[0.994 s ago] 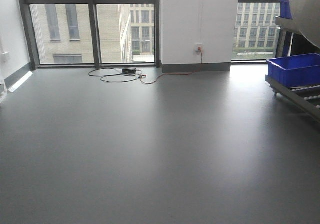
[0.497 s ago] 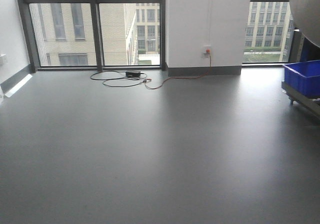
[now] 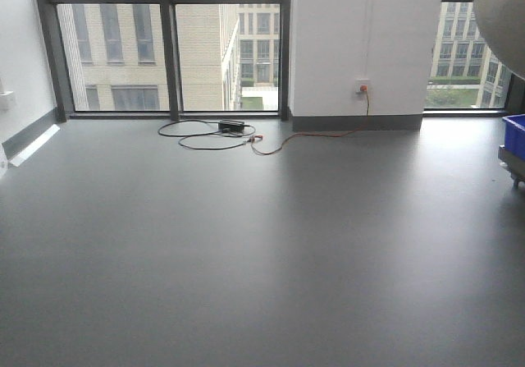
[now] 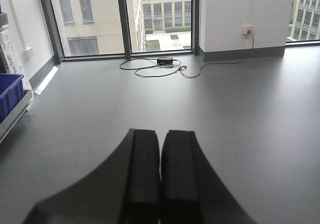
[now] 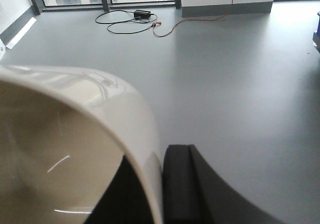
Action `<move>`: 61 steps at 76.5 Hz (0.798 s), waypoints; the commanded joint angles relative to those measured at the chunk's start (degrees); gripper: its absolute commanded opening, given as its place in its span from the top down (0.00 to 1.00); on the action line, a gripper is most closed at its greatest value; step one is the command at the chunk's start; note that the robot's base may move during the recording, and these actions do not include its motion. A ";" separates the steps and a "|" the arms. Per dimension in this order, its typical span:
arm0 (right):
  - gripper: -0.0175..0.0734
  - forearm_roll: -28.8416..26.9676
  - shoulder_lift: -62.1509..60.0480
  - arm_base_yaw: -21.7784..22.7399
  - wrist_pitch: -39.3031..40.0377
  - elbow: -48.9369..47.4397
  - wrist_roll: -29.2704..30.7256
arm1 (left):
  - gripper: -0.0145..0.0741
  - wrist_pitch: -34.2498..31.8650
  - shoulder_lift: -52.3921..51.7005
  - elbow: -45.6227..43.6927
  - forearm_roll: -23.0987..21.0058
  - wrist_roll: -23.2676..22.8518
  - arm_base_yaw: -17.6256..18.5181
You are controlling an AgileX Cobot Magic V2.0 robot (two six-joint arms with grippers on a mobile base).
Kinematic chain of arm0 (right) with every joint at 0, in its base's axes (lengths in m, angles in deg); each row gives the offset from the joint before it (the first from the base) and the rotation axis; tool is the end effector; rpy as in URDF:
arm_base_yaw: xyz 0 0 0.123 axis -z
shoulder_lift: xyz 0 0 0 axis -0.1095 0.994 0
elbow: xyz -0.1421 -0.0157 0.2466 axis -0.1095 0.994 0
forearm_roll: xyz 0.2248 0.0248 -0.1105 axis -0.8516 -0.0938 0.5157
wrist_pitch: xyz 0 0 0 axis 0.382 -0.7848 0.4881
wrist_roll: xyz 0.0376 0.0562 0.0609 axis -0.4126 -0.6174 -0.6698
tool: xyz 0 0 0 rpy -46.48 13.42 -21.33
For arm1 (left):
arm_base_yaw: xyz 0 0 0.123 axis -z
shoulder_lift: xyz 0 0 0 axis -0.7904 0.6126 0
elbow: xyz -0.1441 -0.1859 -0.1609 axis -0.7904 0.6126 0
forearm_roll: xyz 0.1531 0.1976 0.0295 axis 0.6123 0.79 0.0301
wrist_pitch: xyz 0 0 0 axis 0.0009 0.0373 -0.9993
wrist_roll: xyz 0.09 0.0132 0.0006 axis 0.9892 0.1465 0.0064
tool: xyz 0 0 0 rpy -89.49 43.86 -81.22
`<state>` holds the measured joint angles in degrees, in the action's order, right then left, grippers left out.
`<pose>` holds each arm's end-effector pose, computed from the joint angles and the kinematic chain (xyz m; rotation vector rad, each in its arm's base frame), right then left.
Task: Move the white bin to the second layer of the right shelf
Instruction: 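Turn the base toward the roller shelf rack with blue bins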
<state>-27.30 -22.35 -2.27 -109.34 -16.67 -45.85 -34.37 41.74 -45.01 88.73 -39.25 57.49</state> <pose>0.1066 0.0114 0.3299 0.0318 1.8325 0.1609 0.0557 -0.0051 0.1961 0.1117 1.6447 -0.0368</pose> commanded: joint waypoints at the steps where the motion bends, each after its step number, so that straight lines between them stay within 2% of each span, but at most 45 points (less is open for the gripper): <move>1: 0.75 0.45 0.34 0.35 6.06 -1.82 0.14 | 0.74 -5.00 -0.80 2.11 0.00 -0.30 0.33; 61: 0.75 0.45 0.34 0.35 6.06 -1.82 0.14 | 0.74 -5.00 -0.80 2.11 0.00 -0.30 0.33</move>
<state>-27.30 -22.35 -2.27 -109.24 -16.67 -45.85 -34.37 41.74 -45.01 88.73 -39.25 57.49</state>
